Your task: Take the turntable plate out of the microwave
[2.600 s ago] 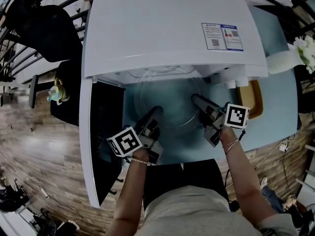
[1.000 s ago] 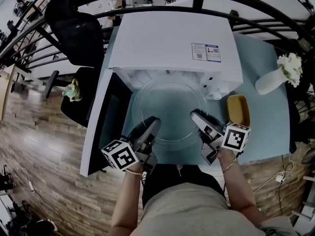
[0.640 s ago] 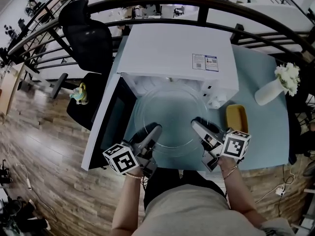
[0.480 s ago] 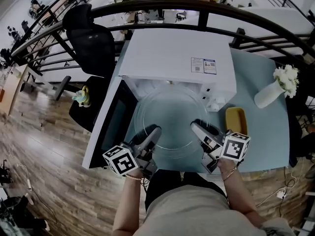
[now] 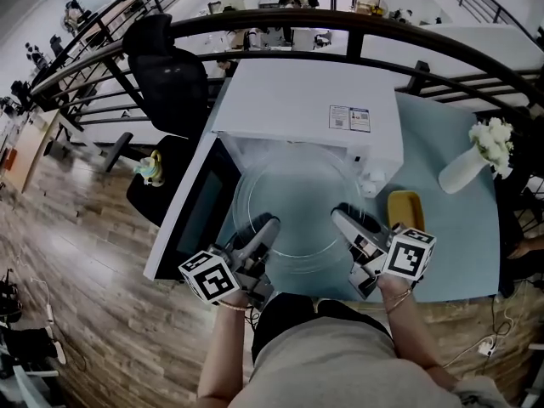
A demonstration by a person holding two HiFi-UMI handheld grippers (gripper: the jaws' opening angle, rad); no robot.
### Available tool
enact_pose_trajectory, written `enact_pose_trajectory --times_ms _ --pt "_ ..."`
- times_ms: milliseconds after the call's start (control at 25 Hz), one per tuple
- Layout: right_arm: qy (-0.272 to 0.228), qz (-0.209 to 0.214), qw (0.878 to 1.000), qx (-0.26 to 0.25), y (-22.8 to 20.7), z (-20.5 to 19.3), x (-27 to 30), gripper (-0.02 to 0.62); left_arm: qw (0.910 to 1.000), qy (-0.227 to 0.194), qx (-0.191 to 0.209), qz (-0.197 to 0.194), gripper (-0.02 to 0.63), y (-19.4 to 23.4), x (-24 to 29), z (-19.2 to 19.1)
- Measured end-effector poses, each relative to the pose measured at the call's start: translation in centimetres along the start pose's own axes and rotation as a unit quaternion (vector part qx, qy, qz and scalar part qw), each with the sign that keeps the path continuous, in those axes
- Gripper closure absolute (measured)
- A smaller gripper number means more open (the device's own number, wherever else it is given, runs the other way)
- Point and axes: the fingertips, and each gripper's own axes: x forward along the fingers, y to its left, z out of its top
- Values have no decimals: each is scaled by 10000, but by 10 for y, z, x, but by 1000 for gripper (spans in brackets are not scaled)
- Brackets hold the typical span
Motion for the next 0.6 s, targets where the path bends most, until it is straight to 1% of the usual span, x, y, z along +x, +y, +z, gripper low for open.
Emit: enact_pose_trajectory --times_ms 280,600 --pt "-61 134 9998 -151 8 2 -5 446 10000 -29 -7 -57 488 -8 -3 -1" --pt "-49 149 9997 -198 8 0 -8 445 10000 -29 48 -55 488 -11 -4 -3"
